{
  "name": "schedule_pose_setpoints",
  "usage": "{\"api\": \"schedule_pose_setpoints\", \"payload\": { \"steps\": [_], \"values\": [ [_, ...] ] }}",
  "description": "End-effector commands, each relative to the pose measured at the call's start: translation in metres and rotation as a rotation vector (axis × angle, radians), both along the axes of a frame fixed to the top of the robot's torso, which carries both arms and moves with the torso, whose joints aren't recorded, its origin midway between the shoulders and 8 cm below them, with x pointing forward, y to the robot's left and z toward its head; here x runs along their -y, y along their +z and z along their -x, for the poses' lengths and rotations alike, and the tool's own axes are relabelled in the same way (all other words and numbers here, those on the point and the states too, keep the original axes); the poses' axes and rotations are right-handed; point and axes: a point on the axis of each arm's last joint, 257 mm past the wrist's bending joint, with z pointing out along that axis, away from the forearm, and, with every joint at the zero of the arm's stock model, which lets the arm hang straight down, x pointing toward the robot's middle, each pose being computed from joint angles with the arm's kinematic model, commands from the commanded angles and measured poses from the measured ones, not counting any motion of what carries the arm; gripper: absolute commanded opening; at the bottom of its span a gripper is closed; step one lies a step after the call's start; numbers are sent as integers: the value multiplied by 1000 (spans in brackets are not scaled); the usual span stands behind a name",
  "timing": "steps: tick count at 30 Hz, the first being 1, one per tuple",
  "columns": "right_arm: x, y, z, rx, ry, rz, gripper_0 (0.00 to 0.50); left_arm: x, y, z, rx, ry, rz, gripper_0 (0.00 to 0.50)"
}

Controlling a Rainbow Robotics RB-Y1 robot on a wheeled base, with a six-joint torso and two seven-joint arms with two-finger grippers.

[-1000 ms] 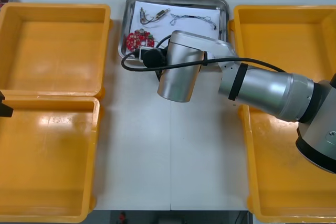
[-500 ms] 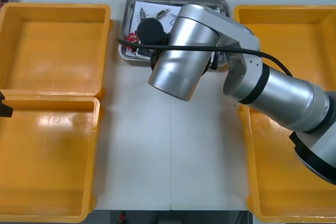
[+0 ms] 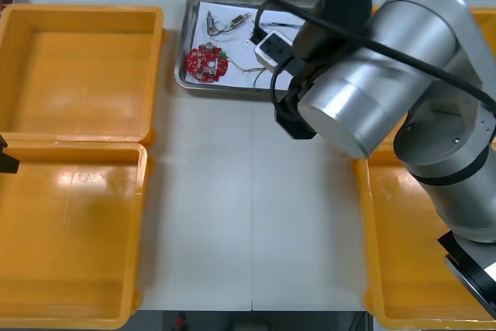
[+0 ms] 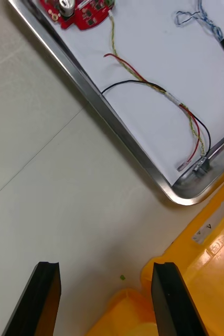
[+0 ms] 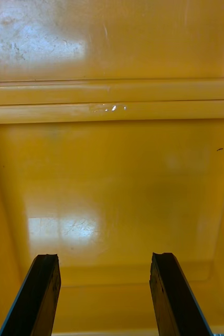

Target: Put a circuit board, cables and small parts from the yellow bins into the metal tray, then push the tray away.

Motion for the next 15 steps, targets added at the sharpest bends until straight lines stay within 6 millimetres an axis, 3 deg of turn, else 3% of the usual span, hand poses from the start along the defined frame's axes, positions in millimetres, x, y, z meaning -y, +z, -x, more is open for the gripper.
{"api": "schedule_pose_setpoints", "payload": {
  "steps": [1,8,15],
  "values": [
    [33,11,7,15,-140,-163,500,-20,9,4,0,-31,-79,500],
    [112,2,24,29,-277,-186,500,-20,9,4,0,-31,-79,500],
    [173,-6,50,-30,-366,-242,500,-20,9,4,0,-31,-79,500]
  ]
}}
